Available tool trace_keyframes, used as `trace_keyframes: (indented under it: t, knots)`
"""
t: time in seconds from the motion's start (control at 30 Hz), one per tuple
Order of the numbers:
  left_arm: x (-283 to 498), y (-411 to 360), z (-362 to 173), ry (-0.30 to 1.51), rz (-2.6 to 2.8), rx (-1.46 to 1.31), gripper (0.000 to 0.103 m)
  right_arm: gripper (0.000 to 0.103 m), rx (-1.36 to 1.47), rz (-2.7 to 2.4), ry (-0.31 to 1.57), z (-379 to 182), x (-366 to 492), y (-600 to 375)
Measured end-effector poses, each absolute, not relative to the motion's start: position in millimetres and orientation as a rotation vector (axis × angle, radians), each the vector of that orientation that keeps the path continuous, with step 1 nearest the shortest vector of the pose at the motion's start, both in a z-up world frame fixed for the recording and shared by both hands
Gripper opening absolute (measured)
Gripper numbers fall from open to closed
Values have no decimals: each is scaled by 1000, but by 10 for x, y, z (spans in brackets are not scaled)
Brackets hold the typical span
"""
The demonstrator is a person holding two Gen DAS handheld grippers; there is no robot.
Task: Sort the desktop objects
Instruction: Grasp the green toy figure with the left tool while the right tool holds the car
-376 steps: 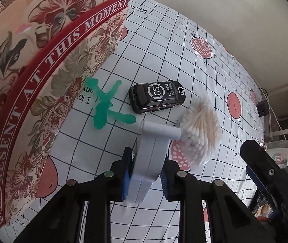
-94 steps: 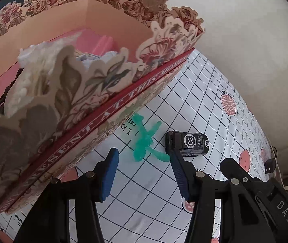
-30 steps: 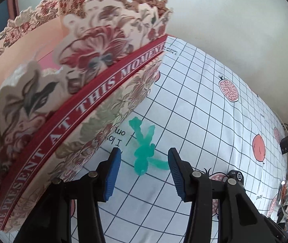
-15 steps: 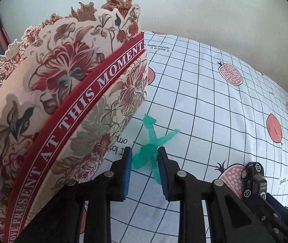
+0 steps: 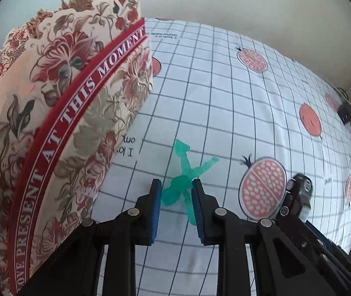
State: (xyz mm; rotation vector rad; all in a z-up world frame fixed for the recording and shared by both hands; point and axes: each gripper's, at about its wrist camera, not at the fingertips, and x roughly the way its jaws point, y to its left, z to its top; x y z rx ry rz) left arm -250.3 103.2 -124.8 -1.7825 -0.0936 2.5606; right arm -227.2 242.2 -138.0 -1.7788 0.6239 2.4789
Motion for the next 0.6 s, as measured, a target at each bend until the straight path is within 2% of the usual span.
trace_keyframes:
  t: [0.1, 0.23, 0.27, 0.3, 0.4, 0.53, 0.6]
  knots:
    - [-2483, 1030, -1266, -104, 2539, -1807, 26, 30, -1783, 2479, 677, -1294, -2239, 2427]
    - [-2490, 983, -1291, -194, 2509, -1831, 26, 28, -1712, 2579, 631, -986, -2257, 2403]
    - [-2478, 952, -1287, -229, 2499, -1837, 26, 24, -1696, 2596, 627, -929, -2251, 2405]
    - [-2457, 916, -1279, -260, 2490, -1846, 26, 14, -1687, 2604, 634, -891, -2243, 2414]
    - [-2433, 860, -1267, -330, 2472, -1862, 26, 13, -1687, 2593, 640, -860, -2259, 2439]
    - [-2462, 911, -1294, -317, 2465, -1871, 26, 13, -1691, 2575, 678, -921, -2293, 2490]
    - [-2460, 894, -1274, -345, 2463, -1862, 26, 16, -1691, 2572, 694, -949, -2315, 2532]
